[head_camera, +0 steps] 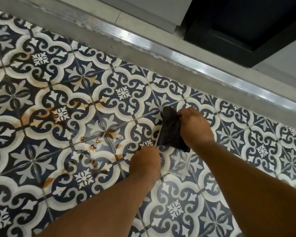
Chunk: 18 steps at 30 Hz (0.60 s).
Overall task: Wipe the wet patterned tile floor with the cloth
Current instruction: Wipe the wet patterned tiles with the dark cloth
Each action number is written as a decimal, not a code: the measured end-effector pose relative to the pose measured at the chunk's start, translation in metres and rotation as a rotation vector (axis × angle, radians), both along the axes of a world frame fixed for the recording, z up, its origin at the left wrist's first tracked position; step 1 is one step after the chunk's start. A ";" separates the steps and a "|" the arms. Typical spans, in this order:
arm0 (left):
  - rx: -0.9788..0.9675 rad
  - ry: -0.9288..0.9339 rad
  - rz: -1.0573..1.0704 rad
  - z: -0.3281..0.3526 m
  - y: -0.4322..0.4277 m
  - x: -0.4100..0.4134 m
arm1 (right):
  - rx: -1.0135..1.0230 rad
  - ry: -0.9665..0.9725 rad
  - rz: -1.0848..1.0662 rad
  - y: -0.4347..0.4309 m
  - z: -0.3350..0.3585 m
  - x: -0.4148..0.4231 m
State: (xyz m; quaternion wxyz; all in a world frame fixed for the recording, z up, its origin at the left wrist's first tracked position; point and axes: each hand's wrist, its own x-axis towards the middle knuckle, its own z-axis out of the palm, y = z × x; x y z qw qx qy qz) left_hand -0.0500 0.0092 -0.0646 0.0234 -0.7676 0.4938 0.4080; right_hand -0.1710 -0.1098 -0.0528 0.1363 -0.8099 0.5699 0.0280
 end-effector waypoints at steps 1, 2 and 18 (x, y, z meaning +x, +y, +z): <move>0.007 -0.003 -0.005 0.001 0.000 0.000 | 0.011 0.007 0.002 0.000 0.002 -0.001; 0.014 -0.007 -0.010 0.001 0.000 0.000 | 0.026 0.017 0.008 0.001 0.004 -0.001; 0.032 0.026 -0.057 0.002 -0.001 -0.009 | -0.362 -0.269 0.242 0.021 0.102 0.016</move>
